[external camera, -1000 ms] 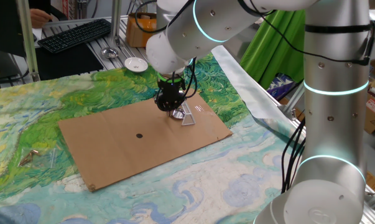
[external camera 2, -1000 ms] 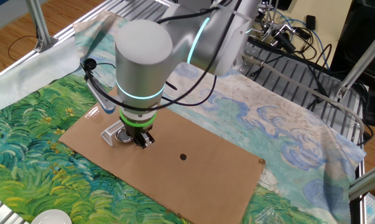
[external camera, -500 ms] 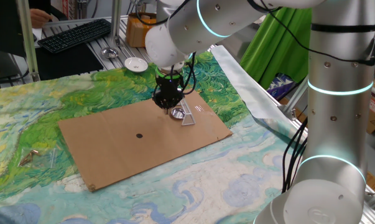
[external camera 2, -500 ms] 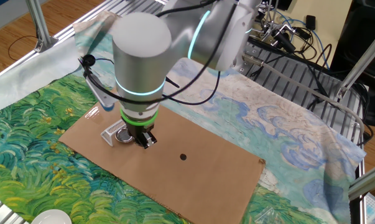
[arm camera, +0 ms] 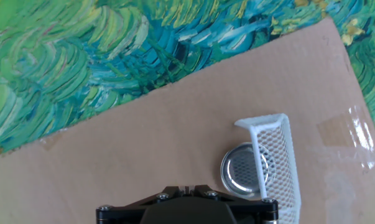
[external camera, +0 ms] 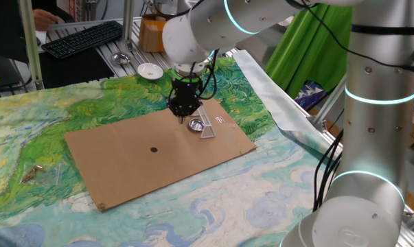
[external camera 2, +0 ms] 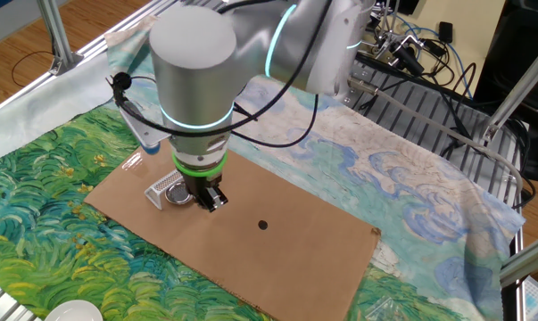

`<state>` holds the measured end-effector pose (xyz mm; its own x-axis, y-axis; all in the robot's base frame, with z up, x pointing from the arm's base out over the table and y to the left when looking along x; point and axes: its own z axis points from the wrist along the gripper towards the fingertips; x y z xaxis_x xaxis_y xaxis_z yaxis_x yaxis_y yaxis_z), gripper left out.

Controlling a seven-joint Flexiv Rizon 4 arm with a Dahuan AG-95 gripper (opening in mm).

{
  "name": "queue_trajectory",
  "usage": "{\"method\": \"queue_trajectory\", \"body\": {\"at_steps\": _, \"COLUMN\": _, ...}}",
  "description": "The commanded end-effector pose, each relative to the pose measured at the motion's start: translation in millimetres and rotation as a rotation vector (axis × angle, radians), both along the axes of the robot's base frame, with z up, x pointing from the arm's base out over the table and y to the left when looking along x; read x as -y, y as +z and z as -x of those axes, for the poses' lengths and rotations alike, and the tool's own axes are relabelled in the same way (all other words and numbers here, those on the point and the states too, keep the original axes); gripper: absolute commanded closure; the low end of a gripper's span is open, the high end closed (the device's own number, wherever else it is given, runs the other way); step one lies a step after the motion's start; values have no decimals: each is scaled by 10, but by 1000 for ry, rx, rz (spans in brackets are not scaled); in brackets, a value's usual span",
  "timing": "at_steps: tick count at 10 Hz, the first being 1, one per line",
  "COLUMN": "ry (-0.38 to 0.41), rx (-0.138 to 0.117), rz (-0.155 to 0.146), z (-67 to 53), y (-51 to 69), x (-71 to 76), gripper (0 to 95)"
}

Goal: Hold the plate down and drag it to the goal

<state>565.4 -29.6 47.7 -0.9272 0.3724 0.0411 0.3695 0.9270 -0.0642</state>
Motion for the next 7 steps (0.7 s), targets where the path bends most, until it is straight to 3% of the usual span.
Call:
{"method": "queue_trajectory", "body": {"at_steps": 1, "ry": 43, "rx": -2, "rz": -28, "z": 60, "y": 44, "x": -32, "gripper": 950}}
{"method": "queue_trajectory", "body": {"at_steps": 7, "ry": 73, "rx": -1, "rz": -55, "z": 209, "y": 168, "x": -125, "gripper": 950}}
